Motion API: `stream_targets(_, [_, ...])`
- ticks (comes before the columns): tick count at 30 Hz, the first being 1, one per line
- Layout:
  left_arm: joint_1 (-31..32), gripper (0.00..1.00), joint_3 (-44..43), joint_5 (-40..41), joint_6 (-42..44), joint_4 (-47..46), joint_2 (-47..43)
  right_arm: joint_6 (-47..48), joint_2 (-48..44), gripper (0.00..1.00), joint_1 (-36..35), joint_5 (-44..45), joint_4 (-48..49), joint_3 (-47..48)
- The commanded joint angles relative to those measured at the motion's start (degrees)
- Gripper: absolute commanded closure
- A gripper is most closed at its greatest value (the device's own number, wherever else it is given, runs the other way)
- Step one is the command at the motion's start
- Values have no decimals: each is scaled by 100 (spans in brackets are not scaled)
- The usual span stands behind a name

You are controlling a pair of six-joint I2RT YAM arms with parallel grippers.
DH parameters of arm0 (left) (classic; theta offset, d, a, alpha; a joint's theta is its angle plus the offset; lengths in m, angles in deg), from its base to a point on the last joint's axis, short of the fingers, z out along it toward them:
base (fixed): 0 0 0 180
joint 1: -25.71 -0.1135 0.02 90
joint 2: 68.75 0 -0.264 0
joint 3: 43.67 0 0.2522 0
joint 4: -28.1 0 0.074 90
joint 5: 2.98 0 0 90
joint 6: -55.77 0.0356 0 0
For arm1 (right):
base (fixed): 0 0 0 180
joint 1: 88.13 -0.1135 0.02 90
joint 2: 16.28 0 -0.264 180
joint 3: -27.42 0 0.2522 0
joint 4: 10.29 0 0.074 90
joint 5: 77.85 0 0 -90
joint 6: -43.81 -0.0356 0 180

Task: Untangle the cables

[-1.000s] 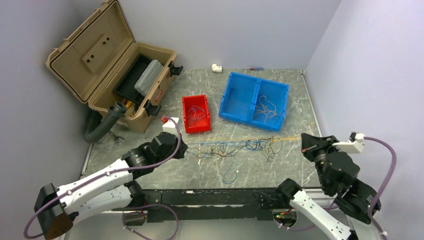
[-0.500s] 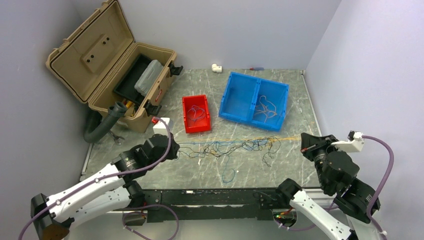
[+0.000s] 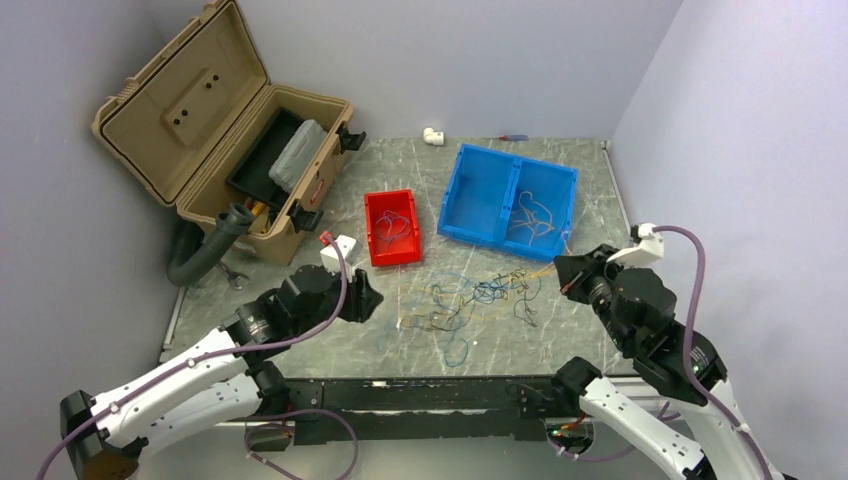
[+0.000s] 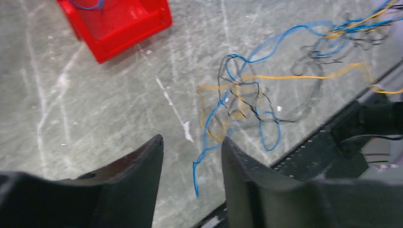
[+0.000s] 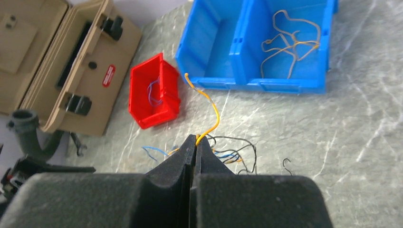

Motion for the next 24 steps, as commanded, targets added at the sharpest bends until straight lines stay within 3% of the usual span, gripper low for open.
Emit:
stream_targets(1, [-18, 37, -138, -780, 391, -623, -14, 460, 96, 100, 4, -788, 588, -12])
stream_targets(4, [-16, 23, -58, -1124, 514, -994, -14, 718, 155, 100, 5, -1345, 862, -13])
stream_targets(9, [31, 16, -157, -1501, 691, -1516, 332, 953, 375, 100, 5, -2191, 1317, 88])
stream_targets(24, [627, 15, -1204, -2064, 1243, -3603, 2440, 880, 815, 100, 13, -3121, 1986, 236])
